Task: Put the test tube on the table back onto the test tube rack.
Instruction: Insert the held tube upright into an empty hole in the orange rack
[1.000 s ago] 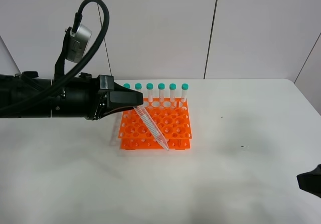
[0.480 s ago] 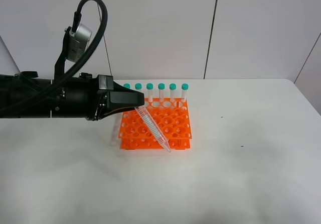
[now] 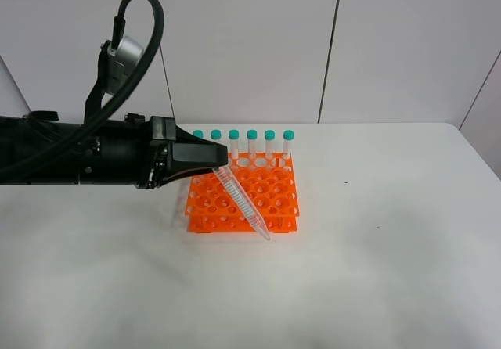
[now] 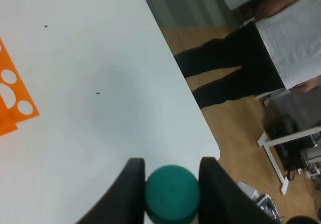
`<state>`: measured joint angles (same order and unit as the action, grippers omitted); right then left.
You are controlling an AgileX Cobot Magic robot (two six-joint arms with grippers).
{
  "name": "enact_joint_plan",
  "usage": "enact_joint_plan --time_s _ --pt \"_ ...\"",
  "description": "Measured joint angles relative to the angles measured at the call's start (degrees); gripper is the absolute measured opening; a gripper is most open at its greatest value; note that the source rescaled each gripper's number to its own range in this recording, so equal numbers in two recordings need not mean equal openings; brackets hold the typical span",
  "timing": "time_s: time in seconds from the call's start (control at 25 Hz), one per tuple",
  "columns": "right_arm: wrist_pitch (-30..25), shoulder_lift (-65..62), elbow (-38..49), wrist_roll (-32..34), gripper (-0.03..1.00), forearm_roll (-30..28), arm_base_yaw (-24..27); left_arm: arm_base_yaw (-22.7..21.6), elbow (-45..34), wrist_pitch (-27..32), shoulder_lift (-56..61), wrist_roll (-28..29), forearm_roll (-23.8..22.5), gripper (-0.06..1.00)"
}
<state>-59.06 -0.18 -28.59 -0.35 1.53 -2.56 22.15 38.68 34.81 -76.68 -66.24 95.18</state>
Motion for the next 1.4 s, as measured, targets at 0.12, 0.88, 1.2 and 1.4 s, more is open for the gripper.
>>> enact_joint_plan --time_s 0.12,0.88,1.2,1.4 --pt "0.0 0.0 0.0 0.0 1.00 0.0 0.0 0.0 0.0 0.1 0.0 0.0 0.0 0.00" --pt "0.0 0.0 0.0 0.0 1.00 0.0 0.0 0.0 0.2 -6.1 0.0 0.0 3.5 0.00" --pt "0.0 0.0 0.0 0.0 1.00 0.0 0.0 -0.2 6.4 -11.5 0.0 5.1 -13.0 0.00" --pt "0.1 0.0 0.0 0.0 1.00 0.0 0.0 0.4 13.0 -18.9 1.3 29.4 -47.6 0.00"
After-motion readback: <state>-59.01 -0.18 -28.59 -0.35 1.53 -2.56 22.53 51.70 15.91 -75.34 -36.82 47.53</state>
